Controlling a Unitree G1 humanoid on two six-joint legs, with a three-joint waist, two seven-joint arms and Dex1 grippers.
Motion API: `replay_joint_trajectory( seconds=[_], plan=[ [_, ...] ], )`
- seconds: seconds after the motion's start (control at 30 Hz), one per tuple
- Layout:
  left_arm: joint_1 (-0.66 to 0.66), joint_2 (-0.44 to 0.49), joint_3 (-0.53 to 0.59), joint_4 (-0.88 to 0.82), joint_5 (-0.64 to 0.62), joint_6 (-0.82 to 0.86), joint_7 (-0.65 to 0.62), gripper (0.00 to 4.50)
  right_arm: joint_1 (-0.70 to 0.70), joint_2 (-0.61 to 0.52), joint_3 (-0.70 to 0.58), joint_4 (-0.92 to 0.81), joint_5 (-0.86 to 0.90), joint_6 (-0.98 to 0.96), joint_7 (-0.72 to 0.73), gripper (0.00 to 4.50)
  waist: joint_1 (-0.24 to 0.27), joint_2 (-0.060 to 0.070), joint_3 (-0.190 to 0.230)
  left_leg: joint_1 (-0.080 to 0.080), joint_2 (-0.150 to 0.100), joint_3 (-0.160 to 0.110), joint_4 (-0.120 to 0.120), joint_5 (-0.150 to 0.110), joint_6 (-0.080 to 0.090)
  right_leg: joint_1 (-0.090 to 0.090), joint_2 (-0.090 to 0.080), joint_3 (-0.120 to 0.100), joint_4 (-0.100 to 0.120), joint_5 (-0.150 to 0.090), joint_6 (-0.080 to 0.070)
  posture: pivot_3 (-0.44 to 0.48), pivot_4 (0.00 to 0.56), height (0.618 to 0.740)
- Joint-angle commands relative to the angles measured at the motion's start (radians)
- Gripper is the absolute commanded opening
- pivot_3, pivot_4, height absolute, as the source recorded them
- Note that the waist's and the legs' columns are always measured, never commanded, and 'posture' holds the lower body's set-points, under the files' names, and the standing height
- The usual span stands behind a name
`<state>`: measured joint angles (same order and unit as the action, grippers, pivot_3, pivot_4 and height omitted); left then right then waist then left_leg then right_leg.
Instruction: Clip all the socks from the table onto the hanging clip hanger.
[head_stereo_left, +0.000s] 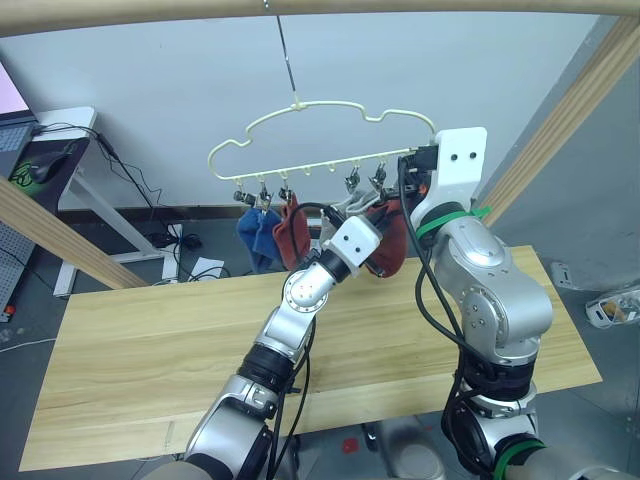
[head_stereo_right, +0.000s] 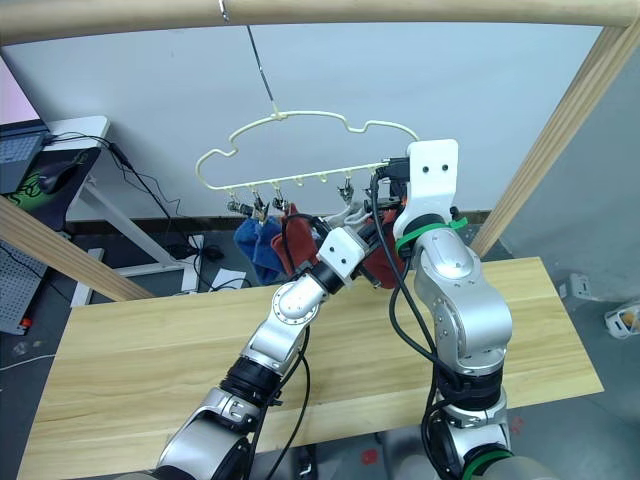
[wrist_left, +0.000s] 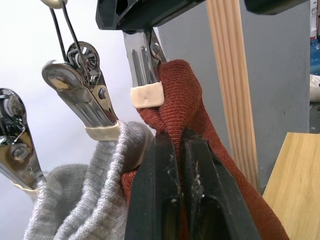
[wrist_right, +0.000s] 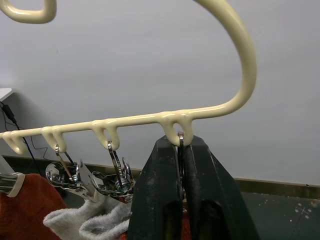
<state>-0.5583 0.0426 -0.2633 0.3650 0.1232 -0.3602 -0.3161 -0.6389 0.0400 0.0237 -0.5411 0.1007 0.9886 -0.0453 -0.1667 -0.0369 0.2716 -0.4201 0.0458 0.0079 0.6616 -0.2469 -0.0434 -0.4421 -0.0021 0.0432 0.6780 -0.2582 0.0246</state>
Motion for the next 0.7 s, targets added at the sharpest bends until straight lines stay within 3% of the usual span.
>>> replay_joint_trajectory(
  seconds=[0.03,0.23,0.3,0.5,0.7],
  plan=[
    [-0.022,-0.009,0.012,-0.009,-0.01,-0.029,0.005,0.0,-0.008,0.01,0.006,-0.035,0.012,-0.01,0.005,1.2,0.0,0.0,0.0,0.0,0.0,0.0,0.0,0.0,0.0,0.0,0.0,0.0,0.0,0.0,0.0,-0.241,0.261,0.736],
    [-0.028,-0.008,0.01,0.003,-0.011,-0.03,-0.011,0.0,-0.006,0.013,0.002,-0.038,0.016,-0.007,0.011,3.35,0.001,0.0,0.0,0.0,0.0,0.0,0.0,0.0,0.0,0.0,0.0,0.0,0.0,0.0,0.0,-0.238,0.262,0.736],
    [-0.023,-0.008,0.007,0.0,-0.033,-0.024,-0.04,0.0,-0.003,0.012,-0.001,-0.041,0.019,-0.006,0.015,3.35,0.001,0.0,0.0,0.0,0.0,0.0,0.0,0.0,0.0,0.0,0.0,0.0,0.0,0.0,0.0,-0.237,0.263,0.736],
    [0.012,0.005,0.005,-0.05,-0.092,0.049,-0.13,1.63,0.015,-0.008,-0.01,-0.059,0.03,-0.009,0.042,3.4,0.001,0.0,0.0,0.0,0.0,0.0,0.0,0.0,0.0,0.0,0.0,-0.001,0.0,0.0,0.0,-0.236,0.263,0.736],
    [0.089,0.081,0.019,-0.206,-0.143,0.182,-0.217,3.4,0.055,-0.066,-0.039,-0.099,0.062,-0.027,0.091,3.4,0.001,0.0,0.0,0.0,0.0,0.0,0.0,0.0,0.0,0.0,0.0,0.0,0.0,0.0,0.0,-0.227,0.255,0.736]
  ],
)
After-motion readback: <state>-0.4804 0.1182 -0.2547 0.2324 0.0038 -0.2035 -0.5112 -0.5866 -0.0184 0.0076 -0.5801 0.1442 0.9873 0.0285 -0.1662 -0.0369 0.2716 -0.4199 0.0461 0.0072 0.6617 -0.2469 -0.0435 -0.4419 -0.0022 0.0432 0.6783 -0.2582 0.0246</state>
